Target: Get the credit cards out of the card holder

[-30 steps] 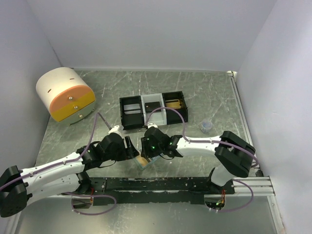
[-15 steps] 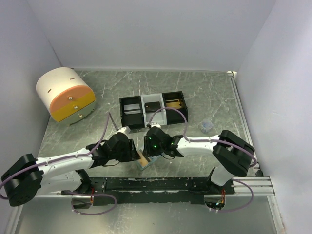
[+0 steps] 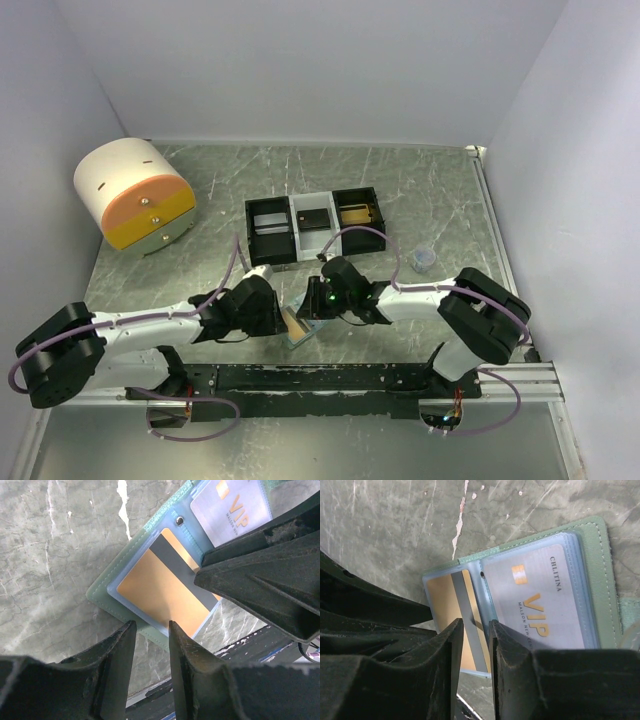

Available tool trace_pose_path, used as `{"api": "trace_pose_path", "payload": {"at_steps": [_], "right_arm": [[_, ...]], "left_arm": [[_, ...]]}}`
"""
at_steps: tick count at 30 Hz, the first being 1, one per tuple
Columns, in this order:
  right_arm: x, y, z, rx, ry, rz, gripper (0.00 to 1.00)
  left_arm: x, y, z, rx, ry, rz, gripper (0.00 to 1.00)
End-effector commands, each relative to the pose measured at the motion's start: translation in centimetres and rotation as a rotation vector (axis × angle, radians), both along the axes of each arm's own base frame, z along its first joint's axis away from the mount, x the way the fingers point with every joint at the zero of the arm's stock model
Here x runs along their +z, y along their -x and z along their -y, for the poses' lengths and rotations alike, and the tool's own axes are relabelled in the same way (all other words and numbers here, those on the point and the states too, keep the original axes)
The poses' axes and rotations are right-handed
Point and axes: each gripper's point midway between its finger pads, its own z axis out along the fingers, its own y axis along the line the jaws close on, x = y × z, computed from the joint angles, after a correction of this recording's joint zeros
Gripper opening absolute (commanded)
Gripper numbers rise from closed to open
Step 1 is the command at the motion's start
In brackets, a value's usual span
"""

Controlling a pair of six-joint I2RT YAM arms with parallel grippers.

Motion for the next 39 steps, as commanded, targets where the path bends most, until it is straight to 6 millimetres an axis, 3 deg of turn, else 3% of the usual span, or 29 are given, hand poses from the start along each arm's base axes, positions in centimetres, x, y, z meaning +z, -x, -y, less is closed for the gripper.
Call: {"api": "trace_pose_path", "payload": {"at_steps": [1,13,21,30,39], "right_arm": [[-0.9,1.2,0.7,0.011,0.010,-0.051,0.27],[-0.5,1.3,0.5,-0.019,-0.056,-0.092,0.16],[0.5,1.6,-0.1,-0.029,-0.137,-0.113,0.00],[1.9,0.8,0.0,-0.072,-0.158,-0.081,0.00],[1.5,0.3,1.0,-0.106,-0.097,-0.059,0.00]], "left_arm": [[0.7,-0.7,0.8,0.014,0.005,0.025,0.43],[0.6,-1.3,0.2,0.032,-0.045,0.044,0.21],[0.8,-1.9,-0.3,0.029,-0.105,0.067,0.17],[0.4,-2.0,-1.4,0.039,-0.160,0.076,0.10],[0.3,-1.8,-1.7,0.043,-0.158,0.071,0.08]]}}
